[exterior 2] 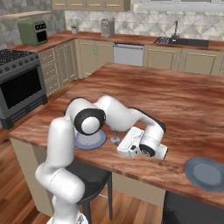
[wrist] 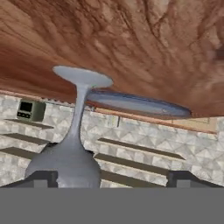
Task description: Retrieve the wine glasses from the counter and place one next to each plate.
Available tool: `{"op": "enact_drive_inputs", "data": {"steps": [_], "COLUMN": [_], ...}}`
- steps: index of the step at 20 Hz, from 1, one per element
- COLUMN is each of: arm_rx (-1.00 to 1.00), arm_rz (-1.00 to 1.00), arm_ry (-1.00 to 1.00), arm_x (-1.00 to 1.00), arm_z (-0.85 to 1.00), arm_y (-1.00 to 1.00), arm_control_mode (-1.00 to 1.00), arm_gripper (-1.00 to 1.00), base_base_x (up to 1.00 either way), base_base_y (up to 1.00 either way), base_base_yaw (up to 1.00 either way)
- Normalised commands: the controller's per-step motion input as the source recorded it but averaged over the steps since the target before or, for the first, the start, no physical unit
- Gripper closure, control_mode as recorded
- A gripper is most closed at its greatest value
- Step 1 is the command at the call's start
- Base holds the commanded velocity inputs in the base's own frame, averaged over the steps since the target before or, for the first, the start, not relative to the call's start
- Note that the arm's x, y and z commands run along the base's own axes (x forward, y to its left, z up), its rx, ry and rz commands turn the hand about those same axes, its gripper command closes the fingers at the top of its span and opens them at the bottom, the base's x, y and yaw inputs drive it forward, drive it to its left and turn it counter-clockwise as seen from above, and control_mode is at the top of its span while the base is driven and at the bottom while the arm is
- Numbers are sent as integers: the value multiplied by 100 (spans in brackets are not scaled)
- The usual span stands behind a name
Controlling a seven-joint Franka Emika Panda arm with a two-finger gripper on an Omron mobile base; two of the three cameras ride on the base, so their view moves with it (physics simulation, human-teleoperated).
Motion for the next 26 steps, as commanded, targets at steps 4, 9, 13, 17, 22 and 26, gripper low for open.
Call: {"op": "enact_drive_inputs", "data": {"steps": [4, 9, 13, 17, 22, 26], "arm_rx": [9, 3, 9, 11, 1, -2], "arm_rz": [-10, -5, 0, 0, 0, -11], "arm_ry": [-32, -22, -20, -9, -12, -2], "arm_x": [-51, -43, -58, -73, -96, -100], "arm_z": [88, 97, 100, 100, 72, 36], "arm_y": [0, 2, 1, 0, 5, 50], "arm_control_mode": [-100, -100, -100, -100, -100, -100], "arm_gripper": [-100, -100, -100, -100, -100, -100], "base_base_x": [0, 0, 0, 0, 0, 0], "base_base_y": [0, 0, 0, 0, 0, 0], "base_base_yaw": [0, 0, 0, 0, 0, 0]}}
